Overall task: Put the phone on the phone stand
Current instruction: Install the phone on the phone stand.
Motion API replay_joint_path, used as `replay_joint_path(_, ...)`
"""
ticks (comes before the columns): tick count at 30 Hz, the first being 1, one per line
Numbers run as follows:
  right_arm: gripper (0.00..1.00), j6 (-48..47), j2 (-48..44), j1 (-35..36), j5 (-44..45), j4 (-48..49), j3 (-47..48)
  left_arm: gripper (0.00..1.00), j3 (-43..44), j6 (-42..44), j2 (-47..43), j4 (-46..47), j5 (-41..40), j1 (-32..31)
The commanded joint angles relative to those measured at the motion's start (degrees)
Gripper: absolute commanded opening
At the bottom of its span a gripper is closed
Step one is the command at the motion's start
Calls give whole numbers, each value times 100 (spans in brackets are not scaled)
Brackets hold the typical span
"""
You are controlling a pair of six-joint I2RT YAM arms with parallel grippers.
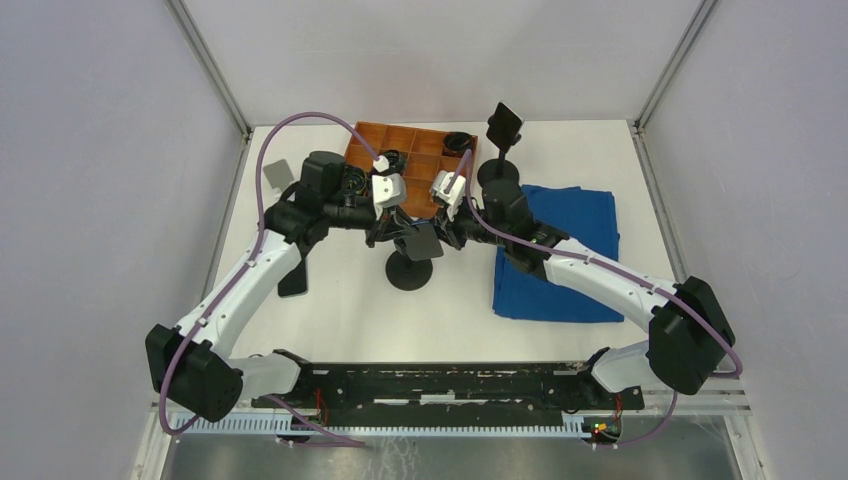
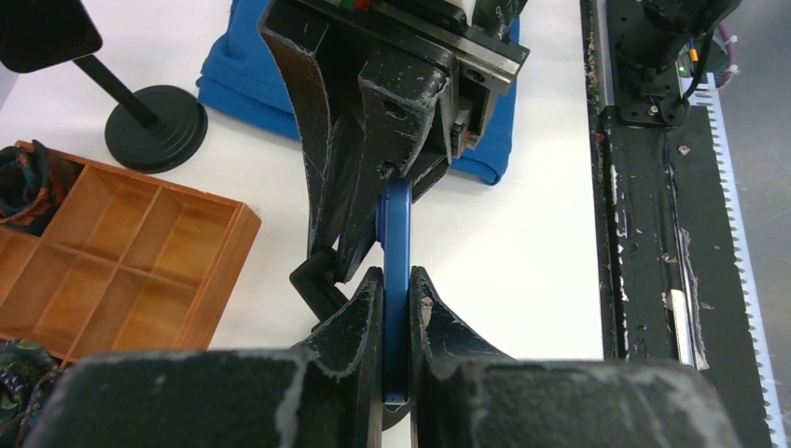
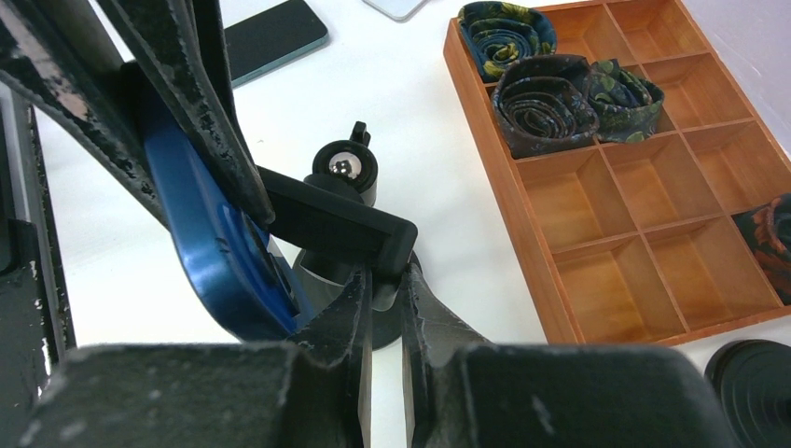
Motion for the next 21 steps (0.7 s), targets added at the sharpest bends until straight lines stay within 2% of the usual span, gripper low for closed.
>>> replay_joint_path(1, 0, -240, -102, 54, 344, -424, -19, 2, 155, -26, -220, 952, -1132, 209)
replay_joint_path(12, 0, -446, -137, 58, 886, -321, -123, 2, 416, -584, -26, 692, -2122, 224)
replay_joint_path(21, 0, -572, -61, 64, 1392, -277, -156, 2, 492, -842, -39, 669, -2487, 224)
